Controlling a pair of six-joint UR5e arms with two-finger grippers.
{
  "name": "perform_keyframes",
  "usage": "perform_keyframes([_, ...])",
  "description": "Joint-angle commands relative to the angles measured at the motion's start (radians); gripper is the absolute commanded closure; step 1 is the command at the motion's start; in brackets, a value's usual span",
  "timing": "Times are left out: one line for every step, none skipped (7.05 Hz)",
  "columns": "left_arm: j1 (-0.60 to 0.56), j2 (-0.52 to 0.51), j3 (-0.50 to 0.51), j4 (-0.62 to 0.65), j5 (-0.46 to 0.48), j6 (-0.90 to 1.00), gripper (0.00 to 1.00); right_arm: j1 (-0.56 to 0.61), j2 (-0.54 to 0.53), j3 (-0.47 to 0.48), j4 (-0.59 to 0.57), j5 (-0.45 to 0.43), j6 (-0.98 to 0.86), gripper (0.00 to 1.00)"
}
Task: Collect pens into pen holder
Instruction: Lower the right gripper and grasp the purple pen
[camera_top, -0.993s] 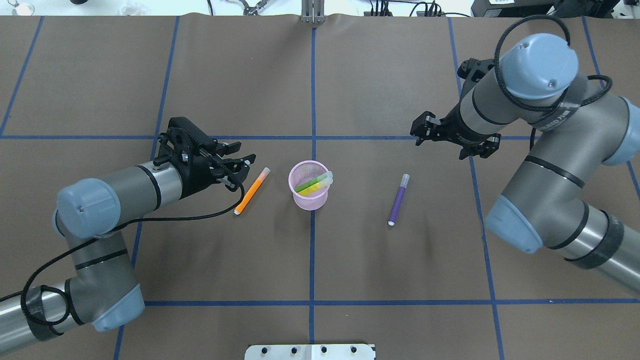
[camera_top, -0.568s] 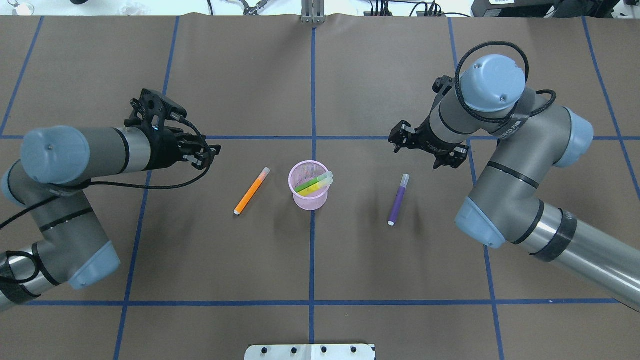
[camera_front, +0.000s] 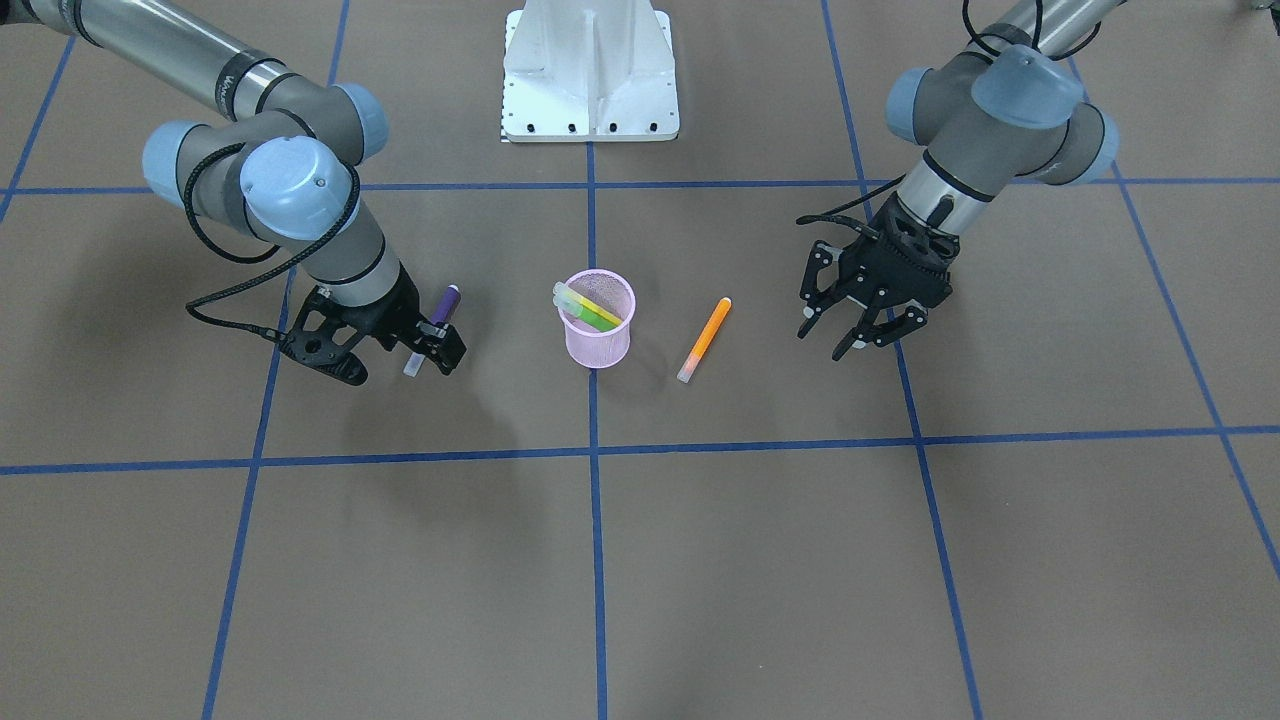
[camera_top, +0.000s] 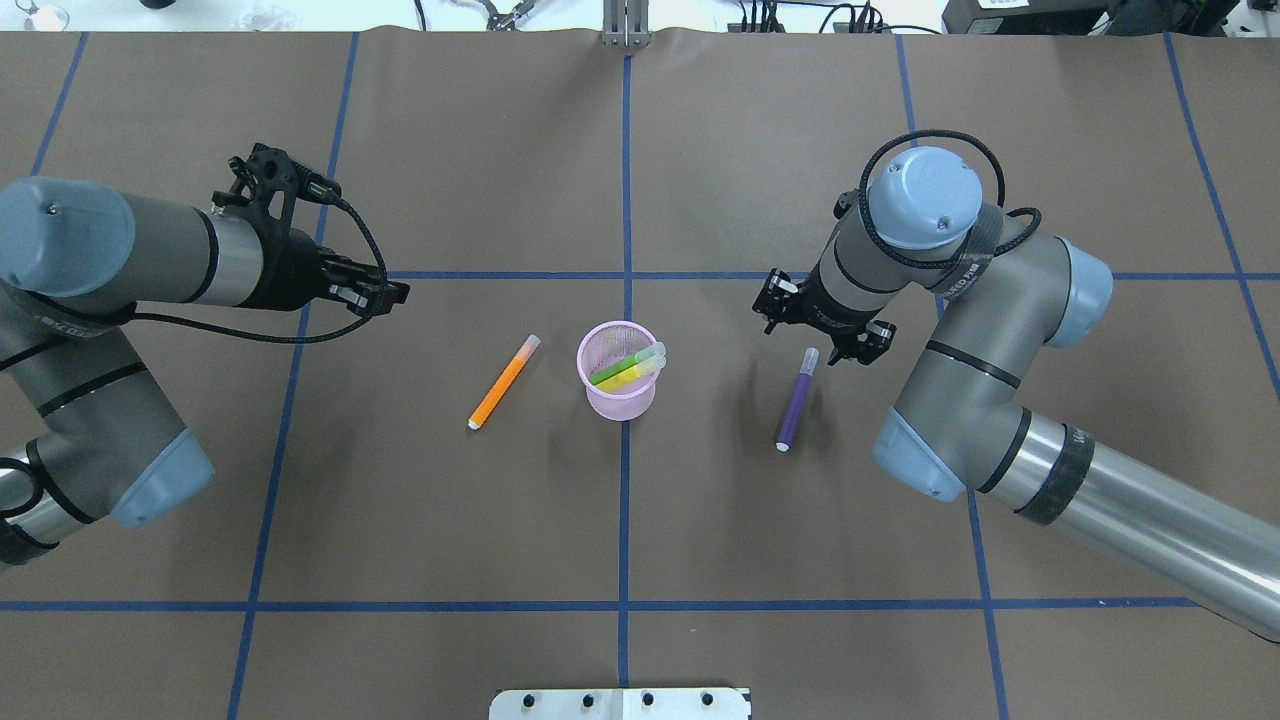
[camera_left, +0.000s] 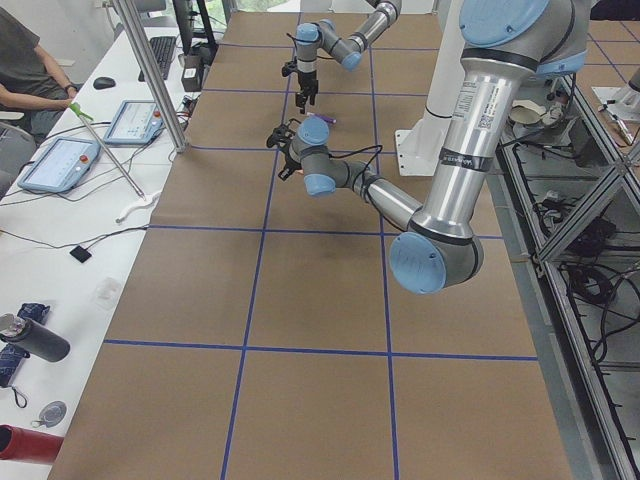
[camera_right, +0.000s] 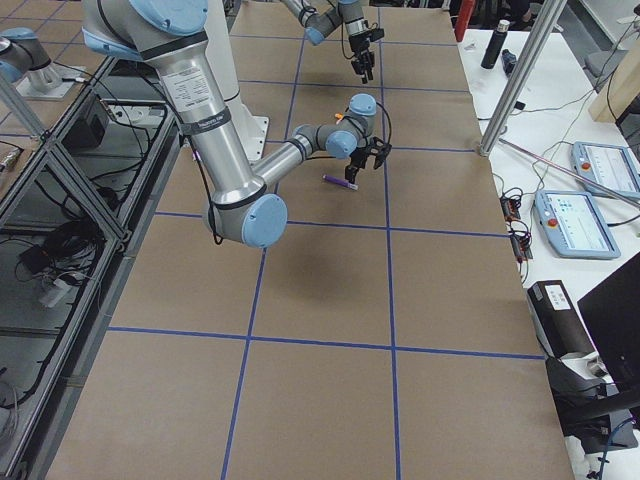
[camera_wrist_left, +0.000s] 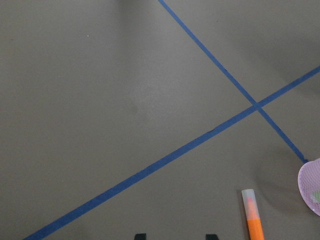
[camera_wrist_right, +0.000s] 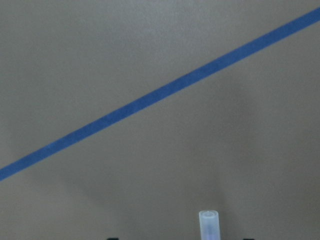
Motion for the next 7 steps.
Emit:
perform_keyframes([-0.001,-0.008,-0.001,-0.007,-0.006,-0.011,0.00,-0.009,-0.010,-0.002,-0.003,0.052,-0.006,0.18])
perform_keyframes([0.003,-0.008,0.000,-0.007,-0.003,-0.051,0.00,-0.009,-0.014,-0.002,-0.006,0.067,-0.006,0.22])
perform_keyframes([0.005,-0.009,0.002,-0.007,0.000,-0.073,0.00,-0.009,-0.022,0.000,-0.006,0.072,-0.006,0.24])
perform_keyframes([0.003,-0.009,0.002,-0.008,0.000,-0.073,0.00,-0.010,-0.025,-0.002,-0.004,0.074,-0.007,0.30])
perform_keyframes([0.005,-0.009,-0.004,-0.008,0.002,-0.076,0.00,-0.012,-0.026,-0.003,-0.006,0.074,-0.006,0.30])
perform_keyframes([0.003,-0.009,-0.006,-0.010,0.003,-0.085,0.00,-0.019,-0.025,-0.007,-0.004,0.072,-0.009,0.31])
perform_keyframes([0.003,-0.009,-0.006,-0.008,0.005,-0.085,0.00,-0.026,-0.022,-0.020,0.000,0.071,-0.009,0.31])
